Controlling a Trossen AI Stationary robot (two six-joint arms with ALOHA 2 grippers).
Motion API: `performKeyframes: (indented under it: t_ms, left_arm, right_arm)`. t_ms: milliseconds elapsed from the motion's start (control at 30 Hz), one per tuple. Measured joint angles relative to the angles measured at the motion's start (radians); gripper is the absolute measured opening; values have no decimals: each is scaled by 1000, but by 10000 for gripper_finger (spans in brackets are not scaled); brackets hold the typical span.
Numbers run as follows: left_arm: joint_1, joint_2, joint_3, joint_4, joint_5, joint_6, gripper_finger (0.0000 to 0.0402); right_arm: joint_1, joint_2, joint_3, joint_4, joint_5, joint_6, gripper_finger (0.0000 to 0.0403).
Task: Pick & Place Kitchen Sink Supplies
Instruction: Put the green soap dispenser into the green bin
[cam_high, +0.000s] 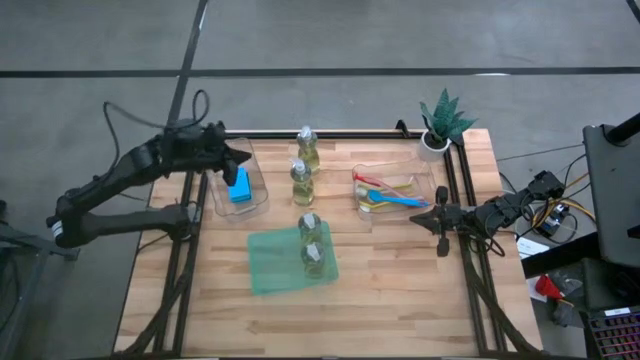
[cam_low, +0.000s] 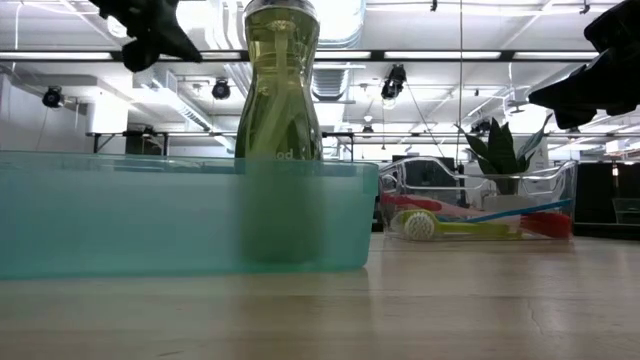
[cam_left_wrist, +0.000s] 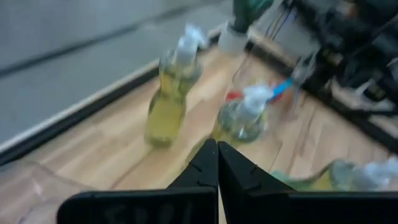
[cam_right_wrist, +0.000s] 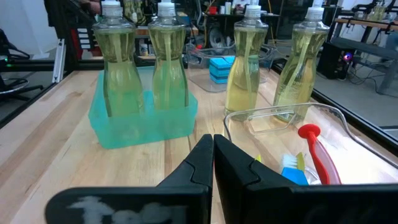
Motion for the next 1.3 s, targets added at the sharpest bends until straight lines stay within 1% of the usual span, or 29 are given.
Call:
performKeyframes:
  t_ms: [100,233,333,433,533,633,700,767,833,900,1033,1133,1300]
  left_arm:
    - [-61,-90,-63,79,-44,-34,0]
    - [-138,-186,-154,62,-105,-96,0]
    - [-177,-250,-210,92,-108,-162,0]
    - [-217,-302,-255,223,-77,-195,0]
    - [-242,-356,-286,239,-18,-129,0]
    - [-249,-415,-329,212,-37,-144,0]
    - [-250,-452,-364,233,-45,-174,0]
    - [-263,-477,-416,320,-44,-207,0]
    - [-287,-491,-481,431,-48,-213,0]
    - [-316,-505,-540,505,-64,-213,0]
    - [-400,-515,-614,522,-72,-216,0]
    - [-466,-520,-634,492,-126,-215,0]
    - [-573,-541,-634,409,-307,-173,0]
  right_arm:
    - [0,0,0,0,0,0,8]
    - [0,0,0,0,0,0,8]
    - [0,0,0,0,0,0,8]
    - [0,0,0,0,0,0,8]
    - [0,0,0,0,0,0,8]
    - [0,0,0,0,0,0,8]
    - [0,0,0,0,0,0,8]
    - [0,0,0,0,0,0,8]
    - [0,0,0,0,0,0,8]
    - [0,0,0,0,0,0,8]
    - [0,0,0,0,0,0,8]
    - [0,0,0,0,0,0,8]
    - [0,0,0,0,0,0,8]
